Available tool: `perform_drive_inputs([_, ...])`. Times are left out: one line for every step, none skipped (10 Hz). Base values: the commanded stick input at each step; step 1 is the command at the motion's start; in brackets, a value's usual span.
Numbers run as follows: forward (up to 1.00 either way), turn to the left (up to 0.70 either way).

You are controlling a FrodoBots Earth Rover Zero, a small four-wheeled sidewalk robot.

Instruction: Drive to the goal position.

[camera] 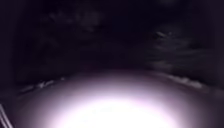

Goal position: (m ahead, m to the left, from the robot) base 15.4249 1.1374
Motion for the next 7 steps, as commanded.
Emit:
perform_drive_inputs([1.00,0.00])
perform_drive_inputs([1.00,0.00])
perform_drive_inputs([1.00,0.00])
perform_drive_inputs([1.00,0.00])
perform_drive_inputs([1.00,0.00])
perform_drive_inputs([1.00,0.00])
perform_drive_inputs([1.00,0.00])
